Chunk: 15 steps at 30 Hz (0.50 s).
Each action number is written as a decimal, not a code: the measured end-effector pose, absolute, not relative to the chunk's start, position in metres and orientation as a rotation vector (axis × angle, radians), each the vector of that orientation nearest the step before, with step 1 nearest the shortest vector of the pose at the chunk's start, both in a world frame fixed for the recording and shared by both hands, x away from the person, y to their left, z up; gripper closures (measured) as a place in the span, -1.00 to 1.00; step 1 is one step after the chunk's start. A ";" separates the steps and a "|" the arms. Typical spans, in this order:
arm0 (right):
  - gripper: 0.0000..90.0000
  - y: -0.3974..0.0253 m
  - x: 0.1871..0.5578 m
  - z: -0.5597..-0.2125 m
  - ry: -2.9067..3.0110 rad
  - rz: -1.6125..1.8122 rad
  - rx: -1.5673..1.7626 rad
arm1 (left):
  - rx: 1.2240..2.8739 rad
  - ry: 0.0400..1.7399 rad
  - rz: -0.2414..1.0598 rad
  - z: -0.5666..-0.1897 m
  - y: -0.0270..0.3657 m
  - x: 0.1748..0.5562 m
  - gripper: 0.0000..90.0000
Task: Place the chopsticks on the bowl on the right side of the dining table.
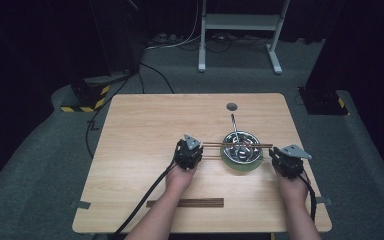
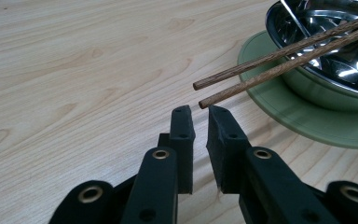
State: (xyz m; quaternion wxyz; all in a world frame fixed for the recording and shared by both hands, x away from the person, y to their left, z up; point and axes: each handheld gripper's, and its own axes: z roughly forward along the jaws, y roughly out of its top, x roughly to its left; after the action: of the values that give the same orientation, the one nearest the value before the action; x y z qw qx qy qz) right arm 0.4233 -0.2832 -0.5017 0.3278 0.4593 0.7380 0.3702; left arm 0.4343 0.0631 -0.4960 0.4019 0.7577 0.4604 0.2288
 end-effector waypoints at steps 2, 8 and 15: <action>0.68 -0.283 0.423 -0.502 1.935 0.971 1.207 | 1.912 1.161 0.581 -0.496 0.062 0.434 0.82; 0.68 -0.282 0.423 -0.502 1.936 0.971 1.205 | 1.909 1.156 0.590 -0.496 0.062 0.434 0.88; 0.68 -0.281 0.423 -0.502 1.935 0.968 1.202 | 1.892 1.127 0.615 -0.497 0.060 0.433 0.89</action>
State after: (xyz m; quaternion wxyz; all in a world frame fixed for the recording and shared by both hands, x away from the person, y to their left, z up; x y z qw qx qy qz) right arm 0.4232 -0.2813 -0.5023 0.3270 0.4588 0.7388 0.3697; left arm 0.4332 0.0599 -0.4970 0.4146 0.7531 0.4483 0.2449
